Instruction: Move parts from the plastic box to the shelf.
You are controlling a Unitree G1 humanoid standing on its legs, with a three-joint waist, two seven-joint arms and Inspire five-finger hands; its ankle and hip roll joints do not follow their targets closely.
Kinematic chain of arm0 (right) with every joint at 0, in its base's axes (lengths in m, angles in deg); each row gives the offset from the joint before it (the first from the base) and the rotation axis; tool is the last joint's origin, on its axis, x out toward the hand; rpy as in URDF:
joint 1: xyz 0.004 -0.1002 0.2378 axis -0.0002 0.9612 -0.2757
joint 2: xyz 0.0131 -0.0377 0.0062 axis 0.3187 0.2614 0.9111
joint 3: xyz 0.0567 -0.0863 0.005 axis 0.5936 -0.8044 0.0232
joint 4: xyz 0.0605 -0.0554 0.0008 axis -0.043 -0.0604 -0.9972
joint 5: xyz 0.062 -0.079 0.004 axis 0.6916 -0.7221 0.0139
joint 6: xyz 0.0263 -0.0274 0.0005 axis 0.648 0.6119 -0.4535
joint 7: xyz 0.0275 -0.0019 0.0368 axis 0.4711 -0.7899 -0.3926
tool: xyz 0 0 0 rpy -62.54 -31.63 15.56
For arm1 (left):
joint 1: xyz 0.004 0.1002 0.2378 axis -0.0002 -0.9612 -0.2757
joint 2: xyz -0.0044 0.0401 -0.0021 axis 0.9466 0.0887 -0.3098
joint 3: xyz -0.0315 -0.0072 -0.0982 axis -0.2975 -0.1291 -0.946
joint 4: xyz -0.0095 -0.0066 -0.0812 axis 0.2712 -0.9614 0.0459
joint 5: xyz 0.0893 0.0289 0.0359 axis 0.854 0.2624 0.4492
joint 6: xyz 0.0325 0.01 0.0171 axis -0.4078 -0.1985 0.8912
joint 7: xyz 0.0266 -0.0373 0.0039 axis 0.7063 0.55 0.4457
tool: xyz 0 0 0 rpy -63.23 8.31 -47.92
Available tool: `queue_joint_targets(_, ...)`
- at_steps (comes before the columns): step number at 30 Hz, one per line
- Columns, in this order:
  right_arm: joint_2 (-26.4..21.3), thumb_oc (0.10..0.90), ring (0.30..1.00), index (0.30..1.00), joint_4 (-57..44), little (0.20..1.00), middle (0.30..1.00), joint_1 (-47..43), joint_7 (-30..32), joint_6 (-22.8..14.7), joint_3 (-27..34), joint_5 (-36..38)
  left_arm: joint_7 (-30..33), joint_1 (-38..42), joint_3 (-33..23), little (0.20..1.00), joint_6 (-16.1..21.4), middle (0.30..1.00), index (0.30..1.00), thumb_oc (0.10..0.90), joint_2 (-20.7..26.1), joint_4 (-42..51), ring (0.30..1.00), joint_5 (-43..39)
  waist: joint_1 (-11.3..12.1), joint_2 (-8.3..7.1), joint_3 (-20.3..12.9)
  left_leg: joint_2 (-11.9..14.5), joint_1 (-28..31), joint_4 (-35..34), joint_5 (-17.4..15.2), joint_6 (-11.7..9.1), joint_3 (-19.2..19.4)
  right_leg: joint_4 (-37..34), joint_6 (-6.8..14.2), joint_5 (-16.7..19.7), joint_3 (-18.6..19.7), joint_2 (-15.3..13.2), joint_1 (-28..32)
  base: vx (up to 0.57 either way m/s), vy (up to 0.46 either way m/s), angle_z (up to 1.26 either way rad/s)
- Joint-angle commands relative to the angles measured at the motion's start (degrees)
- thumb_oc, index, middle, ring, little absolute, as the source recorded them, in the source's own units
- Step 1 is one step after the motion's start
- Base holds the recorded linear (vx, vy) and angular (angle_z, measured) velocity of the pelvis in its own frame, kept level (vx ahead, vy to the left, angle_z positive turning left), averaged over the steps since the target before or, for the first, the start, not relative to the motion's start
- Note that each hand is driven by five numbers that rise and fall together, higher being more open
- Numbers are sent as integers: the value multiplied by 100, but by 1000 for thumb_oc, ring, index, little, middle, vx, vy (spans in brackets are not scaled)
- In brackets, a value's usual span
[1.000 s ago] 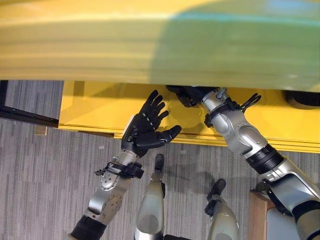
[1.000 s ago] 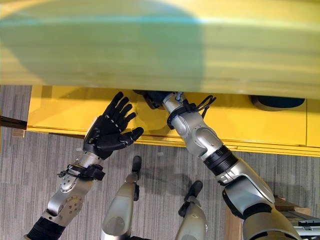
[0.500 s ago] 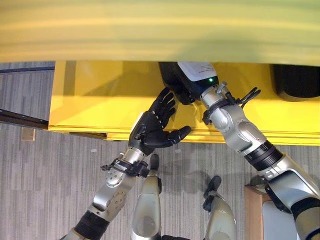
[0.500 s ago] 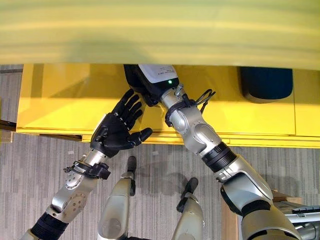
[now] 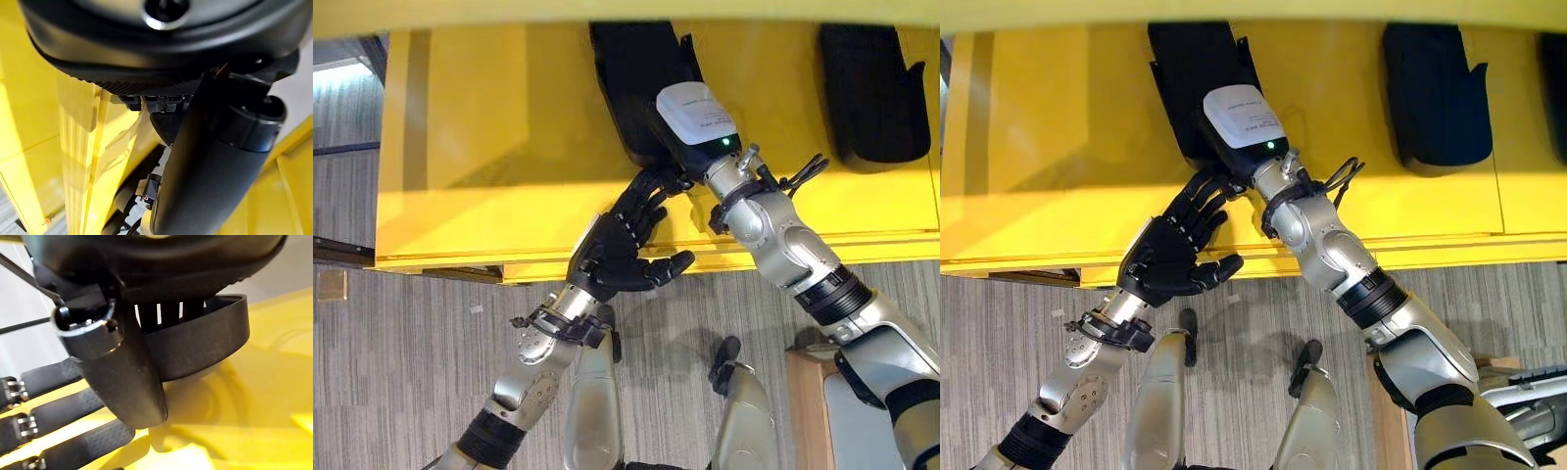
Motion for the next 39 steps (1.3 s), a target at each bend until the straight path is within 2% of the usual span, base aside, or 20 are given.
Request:
queue_joint_targets(1, -272, 400, 300, 300, -471, 300, 300, -983, -59, -95, -7, -141, -627, 576, 452, 1000, 182, 1000, 1000, 900, -205, 879, 1000, 185, -26, 168, -77, 359, 262, 300, -477, 165, 605, 1246, -373, -492, -480, -29, -492, -88, 83, -7)
queue_joint_targets(5, -351, 400, 300, 300, -494, 300, 300, -1232, -201, 227, -161, 76, -383, 668, 450, 1000, 491, 1000, 1000, 900, -247, 917, 1000, 51, -87, 280, -77, 448, 65, 661, -599, 87, 557, 1701, -425, -722, -322, -183, -768, -77, 71, -13)
queue_joint_targets(8, -309, 400, 300, 300, -473, 300, 300, -1286, -199, 417, -151, 172, -250, 790, 401, 1000, 498, 1000, 1000, 900, -289, 887, 1000, 98, -105, 308, -77, 479, 11, 805, -664, 47, 538, 1875, -435, -817, -286, -258, -852, -45, 13, -3)
queue_joint_targets(10, -219, 400, 300, 300, -435, 300, 300, -1347, -395, 804, -90, 429, -319, 896, 329, 1000, 454, 1000, 1000, 900, -341, 856, 1000, 72, -120, 339, -77, 502, -64, 971, -725, -7, 496, 2088, -454, -928, -238, -334, -948, -59, 10, 6)
queue_joint_targets(14, -119, 400, 300, 300, -233, 300, 300, -1417, -267, 1033, -69, 569, -266, 995, 306, 1000, 370, 1000, 1000, 900, -401, 822, 1000, 15, -121, 361, -79, 520, -95, 1085, -788, -43, 462, 2234, -465, -1018, -194, -408, -1003, -22, -1, 4)
queue_joint_targets(20, 83, 400, 300, 300, -63, 300, 300, -1394, -197, 1067, 57, 688, -146, 1153, 301, 1000, 157, 1000, 1000, 900, -495, 683, 1000, -16, -139, 359, -152, 536, -88, 1188, -871, -83, 411, 2315, -469, -1084, -173, -484, -1011, 19, -16, 6)
queue_joint_targets(23, 148, 400, 300, 300, 6, 300, 300, -1435, -195, 1099, 50, 483, -166, 1203, 338, 1000, 126, 1000, 1000, 900, -504, 643, 1000, -85, -150, 379, -175, 527, -52, 1146, -872, -87, 430, 2292, -459, -1079, -161, -487, -1003, 14, 0, 1)
queue_joint_targets(24, 171, 400, 300, 300, -31, 300, 300, -1408, -283, 1242, 56, 319, -166, 1195, 345, 1000, 114, 1000, 1000, 900, -510, 632, 1000, -141, -156, 383, -188, 528, -48, 1123, -866, -91, 440, 2282, -456, -1073, -161, -486, -1004, 0, 0, 0)
queue_joint_targets(26, 137, 400, 300, 300, -7, 300, 300, -1401, -276, 1207, 33, 317, -136, 1179, 341, 1000, 92, 1000, 1000, 900, -510, 632, 1000, -144, -154, 385, -186, 517, -36, 1103, -864, -91, 438, 2252, -448, -1066, -154, -474, -987, 0, 0, 0)
queue_joint_targets(28, 164, 400, 300, 300, -115, 300, 300, -1297, -279, 1366, -36, 380, -2, 1172, 329, 1000, 62, 1000, 1000, 900, -498, 603, 1000, -27, -178, 382, -188, 520, -5, 1000, -811, -107, 456, 2195, -437, -1048, -154, -452, -968, -6, -2, 2)
queue_joint_targets(34, 167, 400, 300, 300, -174, 300, 300, -1097, -314, 1386, -66, -212, -108, 1173, 295, 1000, 88, 1000, 1000, 900, -498, 609, 1000, -131, -223, 387, -181, 537, 60, 910, -806, -101, 502, 2126, -422, -1037, -157, -451, -927, -2, 0, 3)
queue_joint_targets(39, 162, 400, 300, 300, -363, 300, 300, -904, -424, 1667, -119, -417, -43, 1176, 307, 1000, 93, 1000, 1000, 900, -502, 621, 1000, -83, -267, 366, -173, 550, 75, 852, -784, -111, 523, 2081, -401, -1034, -133, -435, -902, 0, 0, 0)
